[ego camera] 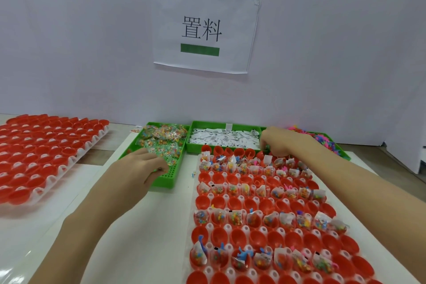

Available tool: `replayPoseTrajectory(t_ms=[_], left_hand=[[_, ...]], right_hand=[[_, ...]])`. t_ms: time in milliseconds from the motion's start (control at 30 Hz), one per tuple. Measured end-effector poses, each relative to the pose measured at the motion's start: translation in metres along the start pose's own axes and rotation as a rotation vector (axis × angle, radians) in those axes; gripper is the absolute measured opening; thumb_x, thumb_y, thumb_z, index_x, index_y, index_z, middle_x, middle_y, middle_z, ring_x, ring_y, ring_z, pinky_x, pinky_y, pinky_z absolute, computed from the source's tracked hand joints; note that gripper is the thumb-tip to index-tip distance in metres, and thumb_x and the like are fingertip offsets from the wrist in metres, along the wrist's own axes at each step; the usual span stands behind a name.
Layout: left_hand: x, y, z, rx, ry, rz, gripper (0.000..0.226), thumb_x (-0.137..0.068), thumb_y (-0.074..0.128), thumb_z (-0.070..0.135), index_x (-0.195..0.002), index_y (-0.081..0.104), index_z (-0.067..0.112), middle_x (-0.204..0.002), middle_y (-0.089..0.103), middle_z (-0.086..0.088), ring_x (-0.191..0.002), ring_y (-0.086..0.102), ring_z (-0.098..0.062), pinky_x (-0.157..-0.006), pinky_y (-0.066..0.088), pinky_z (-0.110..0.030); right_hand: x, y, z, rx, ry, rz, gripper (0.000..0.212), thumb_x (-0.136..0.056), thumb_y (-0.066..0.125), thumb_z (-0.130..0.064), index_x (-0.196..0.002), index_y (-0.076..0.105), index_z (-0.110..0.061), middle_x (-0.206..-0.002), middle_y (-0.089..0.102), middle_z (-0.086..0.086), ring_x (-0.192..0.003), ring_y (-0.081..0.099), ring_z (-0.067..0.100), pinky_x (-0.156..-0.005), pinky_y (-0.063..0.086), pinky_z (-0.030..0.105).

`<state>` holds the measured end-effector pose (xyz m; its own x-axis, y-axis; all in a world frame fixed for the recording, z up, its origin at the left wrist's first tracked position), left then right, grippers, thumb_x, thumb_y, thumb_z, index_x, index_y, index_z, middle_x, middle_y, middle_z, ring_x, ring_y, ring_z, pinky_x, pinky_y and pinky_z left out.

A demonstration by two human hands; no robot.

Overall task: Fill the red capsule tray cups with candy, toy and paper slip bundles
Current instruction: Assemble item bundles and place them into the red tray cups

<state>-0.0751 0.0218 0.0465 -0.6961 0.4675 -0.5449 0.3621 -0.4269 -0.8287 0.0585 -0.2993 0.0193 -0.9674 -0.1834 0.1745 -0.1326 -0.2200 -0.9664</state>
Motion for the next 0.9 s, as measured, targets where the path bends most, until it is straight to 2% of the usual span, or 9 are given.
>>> replayPoseTrajectory(t_ms=[133,267,467,533,600,667,700,767,900], left_hand=[[0.002,0.007,0.000,0.014,-0.007,-0.027,0.008,-0.092,0.074,0.012,-0.092,0.077,0.019,-0.086,0.071,0.010,-0.087,0.063,-0.019,-0.067,0.056,-0.041],[0.002,0.007,-0.001,0.007,-0.002,-0.029,0.008,-0.090,0.076,0.011,-0.091,0.077,0.019,-0.085,0.071,0.010,-0.085,0.063,-0.019,-0.065,0.056,-0.040],[0.002,0.006,0.000,0.003,0.002,-0.021,0.007,-0.091,0.075,0.011,-0.092,0.077,0.018,-0.085,0.071,0.010,-0.086,0.062,-0.020,-0.068,0.057,-0.041],[0.001,0.006,0.001,-0.001,0.002,-0.019,0.008,-0.090,0.076,0.010,-0.092,0.077,0.018,-0.084,0.071,0.010,-0.085,0.062,-0.020,-0.067,0.057,-0.042],[0.000,0.003,0.003,-0.013,0.008,-0.010,0.008,-0.089,0.076,0.009,-0.091,0.078,0.017,-0.082,0.071,0.009,-0.083,0.063,-0.022,-0.065,0.057,-0.042],[0.000,0.000,0.006,-0.027,0.023,0.013,0.010,-0.086,0.080,0.007,-0.088,0.077,0.017,-0.079,0.070,0.008,-0.079,0.064,-0.023,-0.061,0.057,-0.041],[-0.001,-0.002,0.008,-0.035,0.030,0.027,0.011,-0.084,0.081,0.006,-0.086,0.077,0.017,-0.078,0.070,0.009,-0.077,0.065,-0.023,-0.059,0.057,-0.040],[0.000,-0.005,0.012,-0.051,0.041,0.064,0.013,-0.084,0.082,0.005,-0.084,0.077,0.017,-0.077,0.070,0.009,-0.074,0.066,-0.023,-0.056,0.057,-0.036],[-0.002,-0.012,0.019,-0.029,-0.006,0.156,0.015,-0.081,0.084,0.003,-0.092,0.077,0.012,-0.080,0.074,0.004,-0.073,0.069,-0.023,-0.057,0.058,-0.036]], right_hand=[[0.001,-0.003,0.000,0.038,-0.017,0.033,0.059,-0.083,0.049,0.022,-0.124,0.072,-0.014,-0.138,0.063,0.008,-0.113,0.067,0.026,-0.089,0.058,0.035],[0.000,-0.003,0.001,0.102,-0.067,0.079,0.055,-0.085,0.052,0.019,-0.123,0.072,-0.016,-0.135,0.065,0.009,-0.103,0.070,0.026,-0.085,0.060,0.037],[0.006,-0.002,0.003,0.202,-0.110,0.116,0.043,-0.087,0.059,0.009,-0.118,0.074,-0.016,-0.126,0.070,0.008,-0.110,0.069,0.028,-0.091,0.058,0.044],[0.011,-0.004,0.001,0.222,-0.115,0.120,0.030,-0.086,0.060,0.008,-0.106,0.075,-0.010,-0.116,0.073,0.010,-0.107,0.069,0.030,-0.087,0.059,0.042],[0.017,-0.009,0.002,0.229,-0.100,0.156,0.019,-0.087,0.061,0.005,-0.078,0.067,-0.010,-0.089,0.068,0.006,-0.082,0.065,0.028,-0.066,0.055,0.032],[0.022,-0.014,0.004,0.206,-0.106,0.219,0.035,-0.085,0.058,0.006,-0.060,0.046,-0.016,-0.080,0.058,0.010,-0.073,0.056,0.029,-0.055,0.043,0.032],[0.026,-0.017,0.006,0.158,-0.099,0.252,0.032,-0.087,0.058,0.005,-0.062,0.053,-0.016,-0.088,0.064,0.013,-0.082,0.062,0.031,-0.062,0.050,0.036],[0.036,-0.024,0.011,0.010,-0.087,0.334,0.017,-0.097,0.060,-0.007,-0.091,0.075,-0.013,-0.105,0.071,0.008,-0.100,0.067,0.024,-0.083,0.055,0.035],[0.060,-0.037,0.029,-0.469,0.018,0.525,0.018,-0.098,0.065,-0.020,-0.110,0.078,-0.013,-0.102,0.074,-0.002,-0.088,0.065,0.010,-0.080,0.048,0.022]])
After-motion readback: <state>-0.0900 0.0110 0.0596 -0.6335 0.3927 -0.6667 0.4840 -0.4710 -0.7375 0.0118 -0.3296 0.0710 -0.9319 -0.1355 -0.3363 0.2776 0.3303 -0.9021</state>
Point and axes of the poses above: each hand's wrist, its own x-axis away from the middle knuckle, its own y-axis out of the palm, z = x × y, the point moved 9 cm from there along -x, towards the middle knuckle
